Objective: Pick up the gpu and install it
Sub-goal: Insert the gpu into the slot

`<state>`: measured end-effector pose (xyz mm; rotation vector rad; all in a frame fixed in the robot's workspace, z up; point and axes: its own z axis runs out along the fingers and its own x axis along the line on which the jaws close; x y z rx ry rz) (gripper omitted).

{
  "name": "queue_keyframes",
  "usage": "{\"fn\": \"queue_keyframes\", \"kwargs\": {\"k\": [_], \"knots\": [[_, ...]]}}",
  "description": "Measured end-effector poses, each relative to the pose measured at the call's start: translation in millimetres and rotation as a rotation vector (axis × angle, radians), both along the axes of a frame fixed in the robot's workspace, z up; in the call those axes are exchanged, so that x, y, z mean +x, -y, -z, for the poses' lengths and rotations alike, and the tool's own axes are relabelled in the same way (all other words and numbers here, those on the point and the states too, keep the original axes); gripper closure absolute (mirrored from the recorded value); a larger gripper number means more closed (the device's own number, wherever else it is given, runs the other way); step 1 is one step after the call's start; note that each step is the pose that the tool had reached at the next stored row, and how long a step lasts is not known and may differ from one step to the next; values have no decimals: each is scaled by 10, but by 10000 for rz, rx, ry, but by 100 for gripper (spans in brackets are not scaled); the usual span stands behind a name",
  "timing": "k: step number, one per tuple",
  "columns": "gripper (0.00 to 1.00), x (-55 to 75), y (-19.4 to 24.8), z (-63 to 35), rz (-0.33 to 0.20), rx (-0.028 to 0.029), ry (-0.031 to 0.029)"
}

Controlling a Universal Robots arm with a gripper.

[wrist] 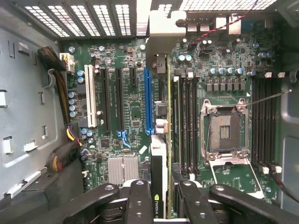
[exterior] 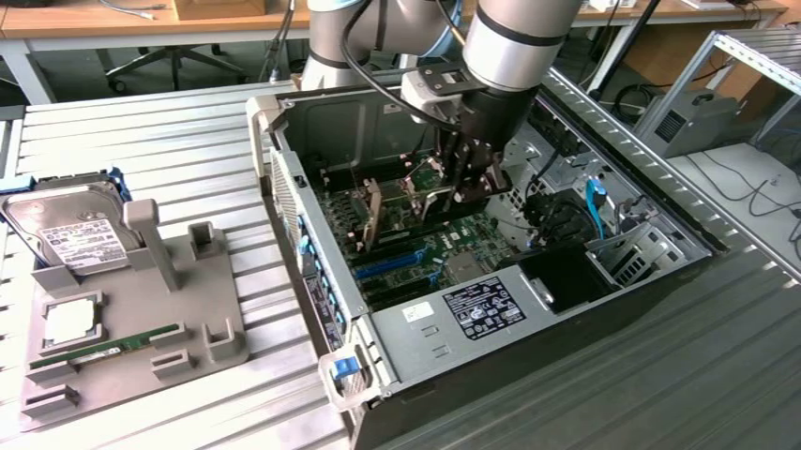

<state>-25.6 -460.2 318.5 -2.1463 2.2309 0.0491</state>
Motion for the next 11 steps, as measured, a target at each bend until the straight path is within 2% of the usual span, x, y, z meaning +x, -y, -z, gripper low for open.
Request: {"fn": "queue_keyframes", "kwargs": {"k": [11], "knots": [[73, -13, 5, 0, 0, 0, 0]]}}
